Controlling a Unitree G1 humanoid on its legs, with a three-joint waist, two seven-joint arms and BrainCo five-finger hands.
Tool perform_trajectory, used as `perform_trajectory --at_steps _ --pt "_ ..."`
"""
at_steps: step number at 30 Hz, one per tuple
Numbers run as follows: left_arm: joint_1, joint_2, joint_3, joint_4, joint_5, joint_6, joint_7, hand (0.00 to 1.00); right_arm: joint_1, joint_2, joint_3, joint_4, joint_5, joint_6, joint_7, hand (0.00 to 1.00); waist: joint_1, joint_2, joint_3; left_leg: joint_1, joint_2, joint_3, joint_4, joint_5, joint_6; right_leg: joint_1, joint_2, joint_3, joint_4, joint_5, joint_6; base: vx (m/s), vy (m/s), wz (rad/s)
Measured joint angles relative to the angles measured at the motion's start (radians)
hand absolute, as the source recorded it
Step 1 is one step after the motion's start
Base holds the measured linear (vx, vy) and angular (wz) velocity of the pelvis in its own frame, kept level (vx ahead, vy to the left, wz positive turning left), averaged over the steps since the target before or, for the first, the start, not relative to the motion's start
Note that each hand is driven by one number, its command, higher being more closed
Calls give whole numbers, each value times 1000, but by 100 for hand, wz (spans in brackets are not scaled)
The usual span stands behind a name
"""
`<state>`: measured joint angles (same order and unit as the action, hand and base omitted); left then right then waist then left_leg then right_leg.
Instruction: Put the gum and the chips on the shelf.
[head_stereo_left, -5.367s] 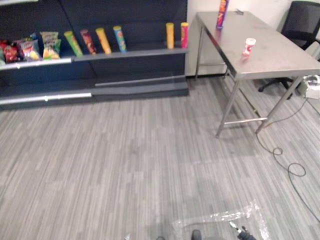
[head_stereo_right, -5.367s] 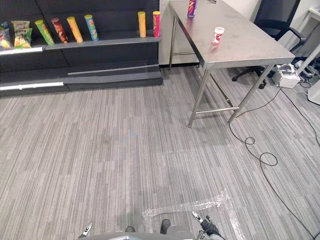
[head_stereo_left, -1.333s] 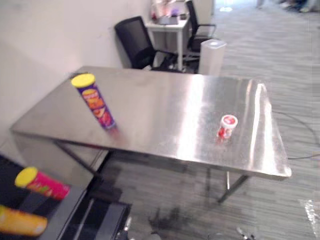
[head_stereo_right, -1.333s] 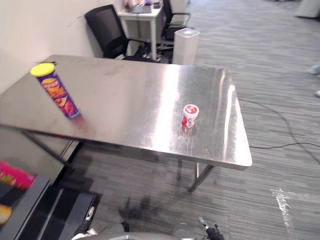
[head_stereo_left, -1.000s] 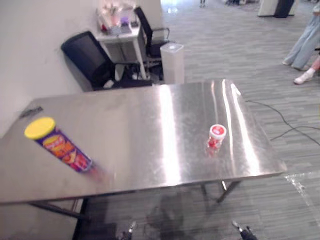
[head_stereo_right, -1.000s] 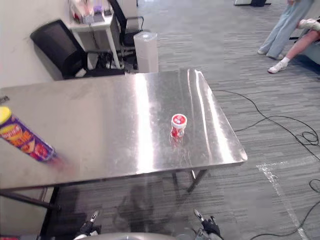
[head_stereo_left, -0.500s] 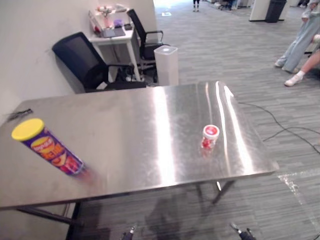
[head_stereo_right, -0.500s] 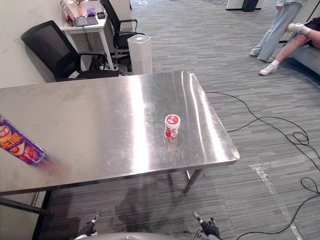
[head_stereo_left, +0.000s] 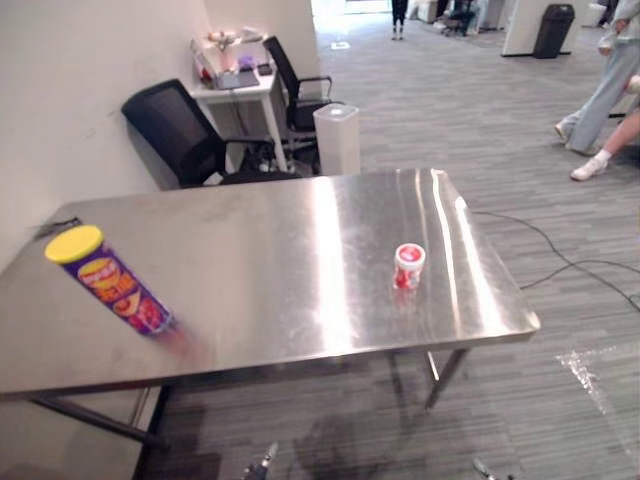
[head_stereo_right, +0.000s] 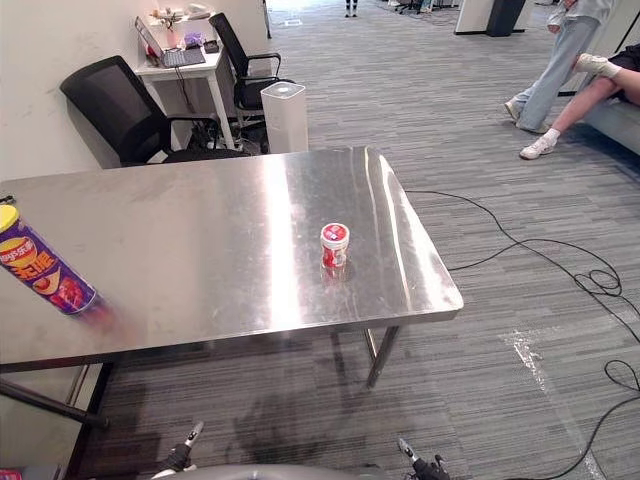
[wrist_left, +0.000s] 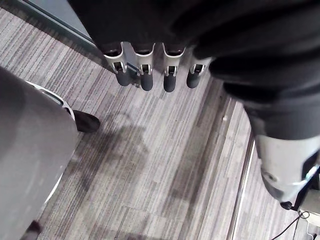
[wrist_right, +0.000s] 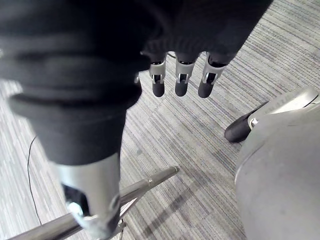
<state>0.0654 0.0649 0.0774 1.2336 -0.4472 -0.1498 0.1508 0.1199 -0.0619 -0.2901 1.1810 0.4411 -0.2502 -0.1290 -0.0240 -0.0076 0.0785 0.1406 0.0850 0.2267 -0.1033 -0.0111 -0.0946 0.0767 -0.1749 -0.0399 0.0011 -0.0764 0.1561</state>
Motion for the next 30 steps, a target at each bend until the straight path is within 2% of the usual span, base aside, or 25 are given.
perform_trajectory --at_steps 6,9,13,17,21,24,26,28,30 --pt "-3 4 48 -6 38 10 -1 0 -48 -78 -221 -146 51 -1 -61 0 -3 -3 -7 1 -3 7 6 0 1 0 -1 6 -8 15 -16 124 11 -3" --pt "-2 1 80 -14 39 28 0 0 -85 -125 -327 -325 88 -8 -127 0 -4 -4 -7 0 -3 8 6 -1 1 0 -1 8 -13 15 -17 16 -2 -2" --pt "2 -4 88 -26 61 33 0 0 -161 -168 -461 -528 86 -51 -263 0 -5 -7 -5 0 -2 6 4 -1 1 0 -1 6 -12 15 -17 -24 -6 1" --pt "15 -15 89 -53 77 45 1 0 -204 -179 -487 -720 63 -84 -356 0 -5 -4 -7 0 -2 7 1 -1 1 -6 -1 7 -1 14 -17 -55 -7 1" --pt "19 -22 88 -61 81 51 -1 0 -237 -200 -457 -873 -18 -90 -386 0 -5 3 -23 -10 -2 8 0 -1 1 -22 -1 7 2 14 -17 -37 -7 -3" --pt "19 -21 87 -61 117 55 -5 0 -239 -224 -362 -987 -56 -88 -340 0 -9 6 -27 -18 -1 8 1 0 2 -33 0 9 3 14 -17 0 -3 -2" --pt "18 -17 86 -61 143 68 -17 0 -235 -241 -242 -1067 -88 -71 -230 0 -13 5 -29 -19 0 8 3 -1 1 -34 2 9 3 14 -17 0 0 0" --pt "17 -13 85 -62 157 74 -34 0 -233 -251 -131 -1120 -89 -25 -111 0 -17 0 -32 -20 0 7 6 -1 1 -34 2 9 2 14 -17 17 -3 1" --pt "14 -9 78 -67 179 76 -44 0 -224 -260 -15 -1142 -90 40 27 0 -15 -5 -34 -21 0 6 7 -1 1 -33 2 8 1 15 -17 34 -5 4"
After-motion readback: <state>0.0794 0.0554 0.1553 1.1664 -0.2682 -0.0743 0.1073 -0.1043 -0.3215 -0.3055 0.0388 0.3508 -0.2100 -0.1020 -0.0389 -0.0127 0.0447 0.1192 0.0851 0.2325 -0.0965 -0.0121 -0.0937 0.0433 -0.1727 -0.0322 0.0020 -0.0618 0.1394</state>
